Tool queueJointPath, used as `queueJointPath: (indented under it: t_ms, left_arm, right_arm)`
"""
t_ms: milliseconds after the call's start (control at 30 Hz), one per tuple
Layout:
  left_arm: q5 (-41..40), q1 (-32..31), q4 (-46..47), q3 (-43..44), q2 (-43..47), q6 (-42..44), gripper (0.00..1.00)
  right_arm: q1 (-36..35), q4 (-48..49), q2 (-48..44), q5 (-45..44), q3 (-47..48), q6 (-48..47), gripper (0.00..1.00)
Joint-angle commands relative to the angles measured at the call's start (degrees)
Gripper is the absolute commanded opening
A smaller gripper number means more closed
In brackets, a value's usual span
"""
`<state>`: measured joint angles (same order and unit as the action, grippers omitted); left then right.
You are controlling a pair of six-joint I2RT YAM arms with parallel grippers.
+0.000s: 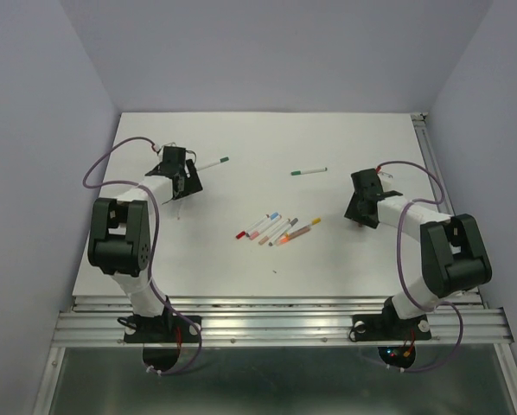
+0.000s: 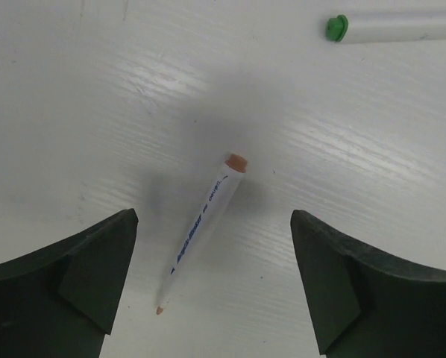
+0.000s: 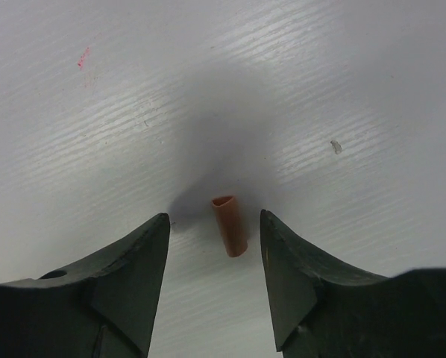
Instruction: Open the pen caps
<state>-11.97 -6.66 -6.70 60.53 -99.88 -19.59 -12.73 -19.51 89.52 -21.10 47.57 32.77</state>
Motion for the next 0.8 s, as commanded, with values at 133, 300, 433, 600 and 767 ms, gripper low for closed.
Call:
queueJointPath:
  t_ms: [133, 300, 433, 600, 767]
  left_arm:
    - [6.2, 0.1, 2.3, 0.9, 7.1, 2.6, 0.98]
    - [15.7, 0.0, 3.6, 3.7, 6.5, 8.4, 0.99]
    - [22.6, 0.0, 4.6, 10.5, 2.4, 16.1, 0.99]
    - [26.6, 0.1, 4.2, 19.3, -6.0, 22.0, 0.99]
    - [29.0, 0.2, -3.2, 33.1, -15.4, 25.6, 0.99]
  right_arm:
    - [0.3, -0.4, -3.8, 1.7, 1.3, -0.7, 0.66]
    - [0.3, -0.8, -6.1, 3.0, 1.9, -1.8, 0.89]
    - [0.3, -1.3, -7.9, 4.8, 2.9, -3.3, 1.0]
    - [0.3, 0.5, -12.1, 10.6, 2.2, -6.4, 1.0]
    - [0.3, 3.3, -15.2, 17.8, -0.3, -8.4, 1.0]
